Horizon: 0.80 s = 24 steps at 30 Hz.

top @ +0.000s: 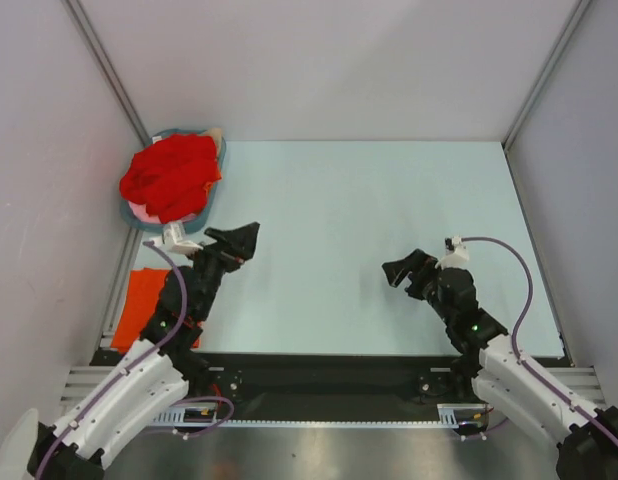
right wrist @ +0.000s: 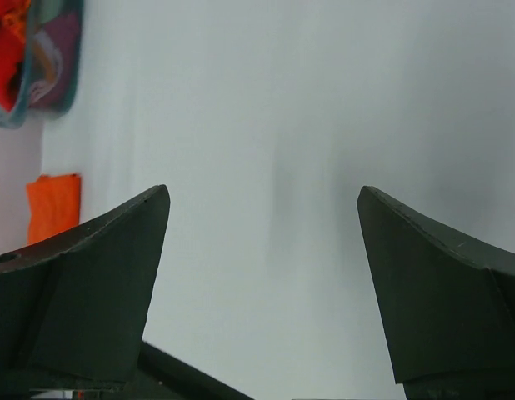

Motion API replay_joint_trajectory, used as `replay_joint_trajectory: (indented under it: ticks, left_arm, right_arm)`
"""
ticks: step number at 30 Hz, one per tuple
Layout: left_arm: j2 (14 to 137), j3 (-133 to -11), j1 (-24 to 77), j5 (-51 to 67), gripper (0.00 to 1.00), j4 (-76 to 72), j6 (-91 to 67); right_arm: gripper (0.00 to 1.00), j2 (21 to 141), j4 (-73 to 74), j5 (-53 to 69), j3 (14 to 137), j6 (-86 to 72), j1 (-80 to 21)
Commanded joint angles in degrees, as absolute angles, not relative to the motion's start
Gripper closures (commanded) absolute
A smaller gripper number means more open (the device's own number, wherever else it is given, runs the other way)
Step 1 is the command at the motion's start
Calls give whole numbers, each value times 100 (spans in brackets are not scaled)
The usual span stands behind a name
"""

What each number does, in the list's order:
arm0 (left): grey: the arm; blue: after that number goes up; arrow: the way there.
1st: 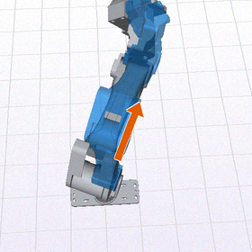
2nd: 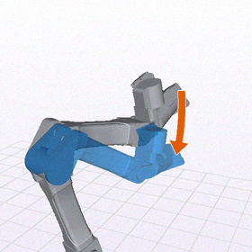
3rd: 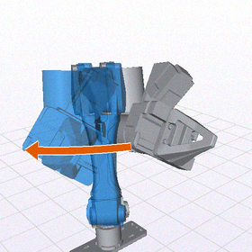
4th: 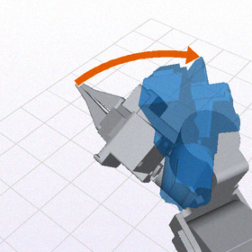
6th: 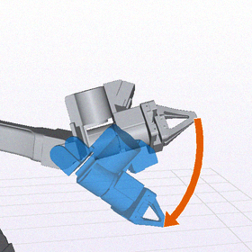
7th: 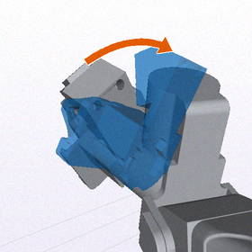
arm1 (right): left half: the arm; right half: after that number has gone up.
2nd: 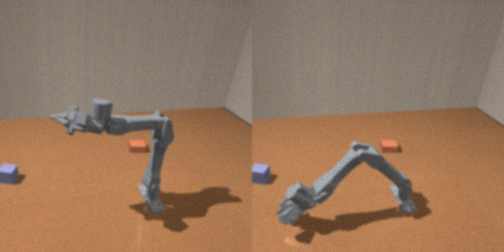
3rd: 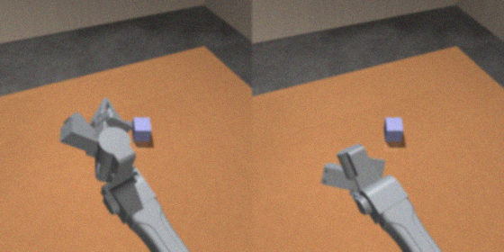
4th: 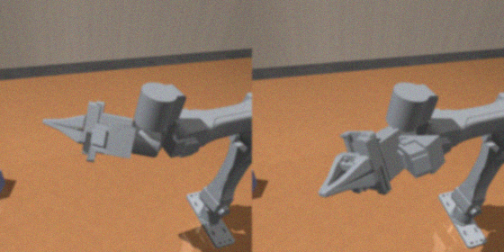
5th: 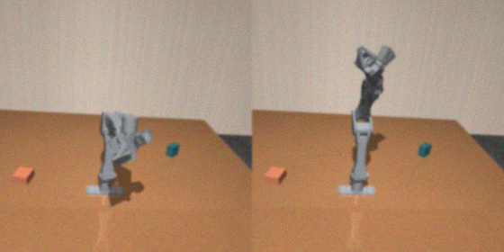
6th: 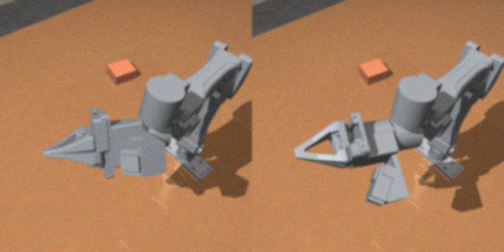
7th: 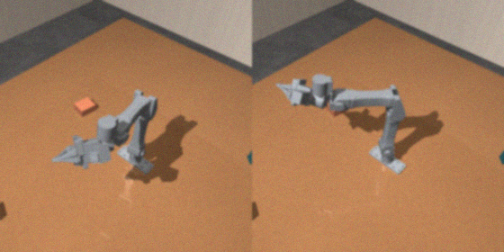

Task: Fold and stack the t-shirts
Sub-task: Grab the tshirt from the pile

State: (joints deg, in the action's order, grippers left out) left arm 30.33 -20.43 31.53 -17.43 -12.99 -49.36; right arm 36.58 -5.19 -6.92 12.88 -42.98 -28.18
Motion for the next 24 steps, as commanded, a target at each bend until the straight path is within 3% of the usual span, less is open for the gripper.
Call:
replay_joint_trajectory:
  ticks: [1, 8, 13, 20, 24]
  left_arm:
    - [3698, -3318, 3155, -2682, 0, 220, -4732]
    - [5035, -5017, 2814, -2095, 0, 212, -3122]
    - [6788, -6866, 901, -756, 0, 1103, -3524]
    - [9741, -10201, 220, -1458, 5, 2837, -2453]
    - [10842, -11887, 27, -1809, 12, 3952, -2364]
  right_arm:
    - [0, 4233, 261, -1432, 2116, -4017, -2699]
    - [0, 5228, 1283, -1968, 3725, -2313, -2593]
    - [0, 5379, 1625, -1637, 4358, -1592, -2558]
    - [0, 5054, 1670, -353, 4394, -1573, -2084]
    - [0, 5063, 1696, 147, 4491, -1679, -1960]
